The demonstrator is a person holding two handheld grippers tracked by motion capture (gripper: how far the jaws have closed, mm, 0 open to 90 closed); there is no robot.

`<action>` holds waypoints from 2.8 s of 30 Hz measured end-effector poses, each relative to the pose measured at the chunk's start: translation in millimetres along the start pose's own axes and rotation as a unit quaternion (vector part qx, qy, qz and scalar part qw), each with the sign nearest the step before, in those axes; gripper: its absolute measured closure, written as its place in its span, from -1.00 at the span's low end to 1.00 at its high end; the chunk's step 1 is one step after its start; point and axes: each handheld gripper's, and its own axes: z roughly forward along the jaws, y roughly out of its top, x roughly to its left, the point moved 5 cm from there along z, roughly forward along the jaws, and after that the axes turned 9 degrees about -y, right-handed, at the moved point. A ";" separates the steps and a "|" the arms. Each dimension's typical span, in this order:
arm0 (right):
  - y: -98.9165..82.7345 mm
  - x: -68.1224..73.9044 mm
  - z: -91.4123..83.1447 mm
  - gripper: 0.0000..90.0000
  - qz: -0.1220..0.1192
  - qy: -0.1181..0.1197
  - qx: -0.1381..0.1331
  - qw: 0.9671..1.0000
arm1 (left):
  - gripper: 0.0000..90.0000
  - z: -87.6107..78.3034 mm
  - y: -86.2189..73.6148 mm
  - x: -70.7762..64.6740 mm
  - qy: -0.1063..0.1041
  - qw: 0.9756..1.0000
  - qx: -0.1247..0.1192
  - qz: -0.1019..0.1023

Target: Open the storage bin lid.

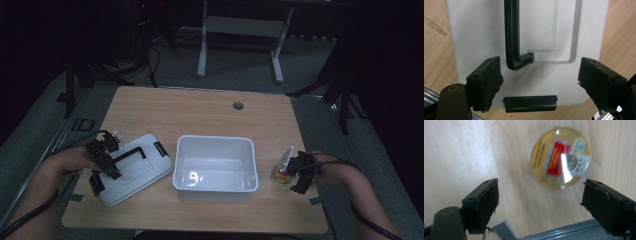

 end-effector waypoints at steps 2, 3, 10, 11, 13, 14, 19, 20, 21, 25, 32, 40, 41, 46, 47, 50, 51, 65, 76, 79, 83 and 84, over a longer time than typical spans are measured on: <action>2.5 -2.0 2.0 -0.70 -0.001 -0.003 -0.001 1.000 | -0.59 0.3 -0.1 0.1 0.000 1.000 0.001 0.000; 8.0 -6.7 6.3 -0.70 -0.002 -0.002 -0.005 1.000 | -0.59 1.4 -0.1 0.2 0.000 1.000 0.002 0.001; 18.7 -12.6 18.4 -0.69 -0.013 0.010 -0.003 1.000 | -0.59 4.3 -0.8 0.9 -0.002 1.000 0.007 -0.001; 20.1 -13.8 21.3 -0.68 -0.016 0.011 0.003 1.000 | -0.59 4.3 -0.8 0.9 -0.002 1.000 0.007 -0.001; 21.9 -16.2 25.5 -0.68 -0.020 0.008 0.007 1.000 | -0.59 3.7 0.2 0.6 -0.002 1.000 0.008 0.002; 21.9 -16.2 25.5 -0.68 -0.020 0.008 0.007 1.000 | -0.59 3.7 0.2 0.6 -0.002 1.000 0.008 0.002; 26.1 -15.9 36.2 -0.63 -0.035 0.015 0.011 0.999 | -0.59 2.0 1.9 -0.4 -0.003 1.000 0.007 0.001; 26.2 -17.2 38.0 -0.63 -0.031 0.014 0.015 0.999 | -0.59 2.3 1.8 -0.7 -0.004 1.000 0.010 0.002; 25.7 -18.2 39.9 -0.63 -0.030 0.011 0.020 0.999 | -0.59 2.7 1.9 -1.2 -0.006 1.000 0.010 0.001; 23.8 -18.2 45.6 -0.63 -0.032 0.017 0.027 0.999 | -0.59 2.5 2.9 -1.6 -0.005 1.000 0.009 0.002; 23.5 -17.8 48.9 -0.55 -0.050 0.023 0.031 0.998 | -0.59 2.7 4.1 -1.2 -0.005 1.000 0.013 0.002; 24.9 -13.9 29.2 -0.55 -0.067 0.026 0.036 0.997 | -0.59 -2.3 4.1 -2.4 -0.003 1.000 0.010 0.002; 26.5 -13.0 21.6 -0.55 -0.072 0.027 0.029 0.997 | -0.59 -2.3 4.1 -2.4 -0.003 1.000 0.010 0.002; 33.1 -9.5 -1.8 -0.55 -0.077 0.036 0.012 0.996 | -0.59 -3.3 3.3 -3.0 -0.001 1.000 0.011 0.004; 34.6 -9.2 -6.5 -0.55 -0.082 0.034 0.010 0.996 | -0.59 -3.2 3.5 -3.1 -0.001 1.000 0.011 0.005; 38.7 -6.9 -22.7 -0.55 -0.096 0.029 0.006 0.995 | -0.59 -3.0 4.1 -3.7 -0.002 1.000 0.011 0.004; 40.1 -5.6 -28.5 -0.55 -0.103 0.028 0.002 0.994 | -0.59 -3.1 4.2 -3.8 -0.002 1.000 0.011 0.004; 67.5 -2.6 -97.5 -0.55 -0.136 0.011 -0.027 0.990 | -0.59 -4.8 4.5 -5.7 0.001 1.000 0.015 0.006; 103.2 -3.9 -134.2 -0.55 -0.144 0.004 -0.057 0.988 | -0.59 -7.7 2.4 -5.8 0.002 1.000 0.012 0.006; 113.1 -4.7 -138.8 -0.54 -0.146 0.002 -0.061 0.987 | -0.59 -7.8 1.3 -5.9 0.003 1.000 0.011 0.005; 126.6 -3.9 -141.7 -0.54 -0.150 0.000 -0.066 0.987 | -0.59 -6.1 0.3 -6.0 0.002 1.000 0.014 0.005; 129.7 -3.3 -142.2 -0.54 -0.151 0.002 -0.067 0.986 | -0.59 -5.7 0.3 -6.0 0.001 1.000 0.014 0.005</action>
